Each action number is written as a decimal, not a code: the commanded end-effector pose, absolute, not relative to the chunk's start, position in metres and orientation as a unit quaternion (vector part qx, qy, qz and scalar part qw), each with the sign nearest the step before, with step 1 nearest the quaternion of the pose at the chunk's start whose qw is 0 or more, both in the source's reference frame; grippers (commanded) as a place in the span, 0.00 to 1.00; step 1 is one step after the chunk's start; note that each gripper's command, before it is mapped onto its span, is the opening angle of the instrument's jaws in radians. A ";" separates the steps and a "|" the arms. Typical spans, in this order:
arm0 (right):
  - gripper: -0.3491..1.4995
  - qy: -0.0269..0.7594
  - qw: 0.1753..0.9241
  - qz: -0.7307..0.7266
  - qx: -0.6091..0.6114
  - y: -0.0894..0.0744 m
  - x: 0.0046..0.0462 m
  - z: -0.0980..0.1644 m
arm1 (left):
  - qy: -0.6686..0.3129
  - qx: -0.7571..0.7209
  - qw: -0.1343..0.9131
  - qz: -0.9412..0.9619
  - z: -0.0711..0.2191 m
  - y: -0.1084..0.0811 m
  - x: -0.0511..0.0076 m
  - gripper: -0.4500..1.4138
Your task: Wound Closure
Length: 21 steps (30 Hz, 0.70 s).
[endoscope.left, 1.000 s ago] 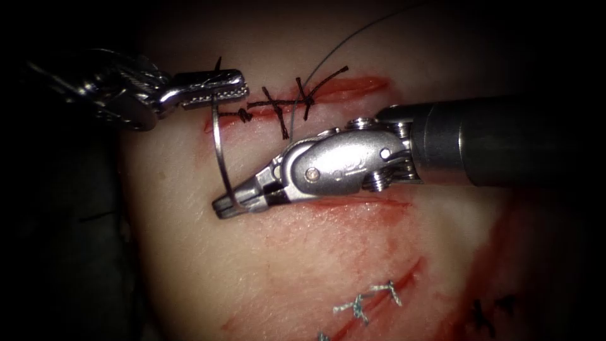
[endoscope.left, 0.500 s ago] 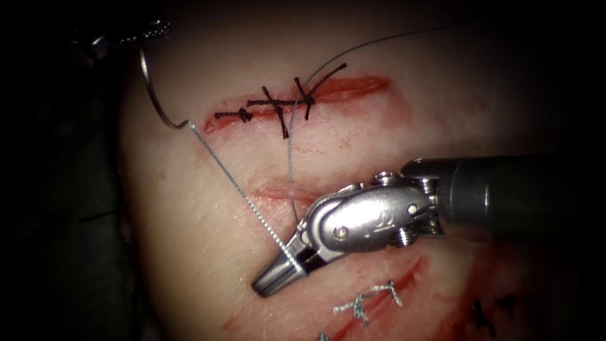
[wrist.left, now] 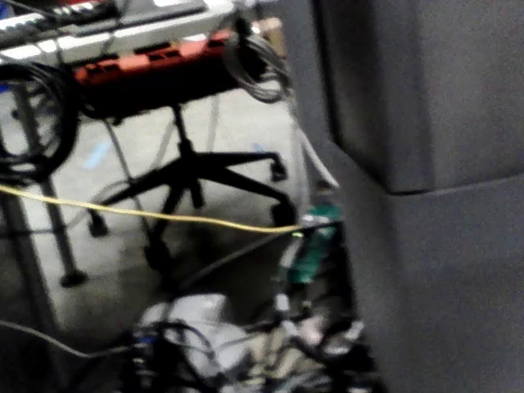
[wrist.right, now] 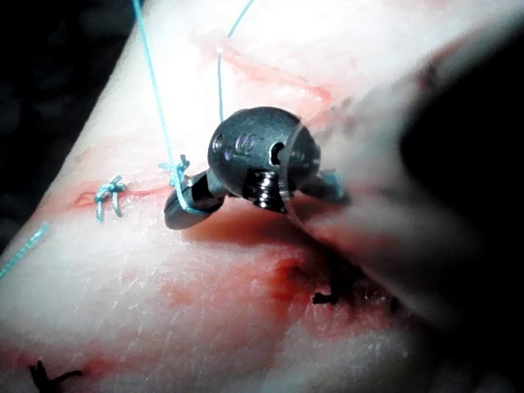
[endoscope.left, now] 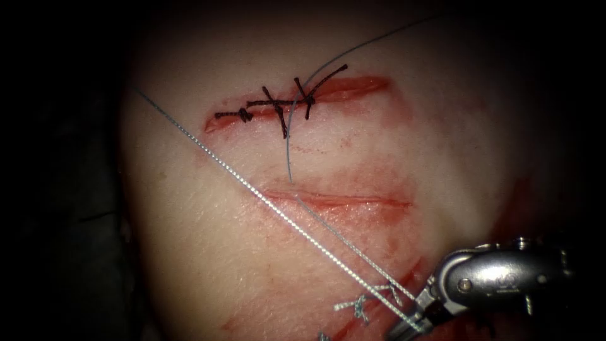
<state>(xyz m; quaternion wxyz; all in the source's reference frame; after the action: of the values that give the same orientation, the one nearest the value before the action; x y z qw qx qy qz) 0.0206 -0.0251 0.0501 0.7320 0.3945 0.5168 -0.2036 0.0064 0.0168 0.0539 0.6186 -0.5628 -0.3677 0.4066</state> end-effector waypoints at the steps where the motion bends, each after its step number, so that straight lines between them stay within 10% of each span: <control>1: 0.00 0.510 0.733 -0.197 0.404 -0.026 0.0205 0.050 | -0.356 -0.566 0.620 0.411 0.054 0.017 0.0068 0.00; 12: 0.00 0.500 0.760 -0.104 0.403 -0.024 0.0169 0.048 | -0.435 -0.573 0.530 0.448 0.054 0.013 0.0016 0.00; 18: 0.02 0.517 0.793 0.287 0.147 -0.021 0.0198 0.046 | -0.549 -0.542 0.426 0.473 0.050 0.005 -0.0083 0.00; 21: 0.54 0.440 0.778 0.438 0.102 -0.023 0.0225 0.046 | -0.620 -0.515 0.341 0.484 0.046 0.001 -0.0106 0.00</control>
<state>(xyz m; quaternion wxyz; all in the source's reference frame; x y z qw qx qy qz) 0.0214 -0.0228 0.0461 0.7779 0.0993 0.4360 0.4415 -0.0103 0.0007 0.0449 0.3359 -0.5156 -0.6214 0.4849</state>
